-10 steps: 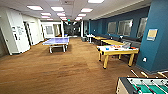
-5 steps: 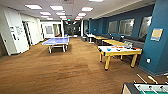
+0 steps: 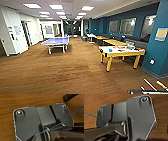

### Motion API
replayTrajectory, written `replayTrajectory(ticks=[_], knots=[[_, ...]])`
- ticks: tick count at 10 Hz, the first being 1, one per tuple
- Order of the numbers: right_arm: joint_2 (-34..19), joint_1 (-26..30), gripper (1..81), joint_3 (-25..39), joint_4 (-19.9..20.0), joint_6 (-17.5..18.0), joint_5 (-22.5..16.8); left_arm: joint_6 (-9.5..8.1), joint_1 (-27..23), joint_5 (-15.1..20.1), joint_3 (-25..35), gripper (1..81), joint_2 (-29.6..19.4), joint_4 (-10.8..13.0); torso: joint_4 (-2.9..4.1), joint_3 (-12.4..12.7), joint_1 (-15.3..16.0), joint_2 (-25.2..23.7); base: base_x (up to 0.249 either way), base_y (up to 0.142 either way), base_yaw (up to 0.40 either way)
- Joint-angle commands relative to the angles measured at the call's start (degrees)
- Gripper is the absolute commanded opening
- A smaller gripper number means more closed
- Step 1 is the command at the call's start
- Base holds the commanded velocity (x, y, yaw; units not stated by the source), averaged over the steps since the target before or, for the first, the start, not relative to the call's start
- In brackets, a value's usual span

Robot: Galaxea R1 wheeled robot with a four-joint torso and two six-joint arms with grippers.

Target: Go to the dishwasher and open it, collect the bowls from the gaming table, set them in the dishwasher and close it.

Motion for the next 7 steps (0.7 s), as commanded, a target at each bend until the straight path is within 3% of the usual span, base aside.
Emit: replayTrajectory(ticks=[1, 7], knots=[[0.2, 2.6, 81.1, -0.1, 0.0, 0.0, -2.9, -0.22, -2.7, 2.5, 0.1, 81.1, 0.0, -0.1, 0.0, 0.0, 0.0, 0.0, 0.232, 0.0, 0.0], [1.0, 2.8, 81.1, -1.0, -1.7, -0.7, -2.9, -0.3, -2.7, 2.5, 0.1, 81.1, 0.1, -0.1, 0.0, 0.0, 0.0, 0.0, 0.233, 0.0, 0.0]])
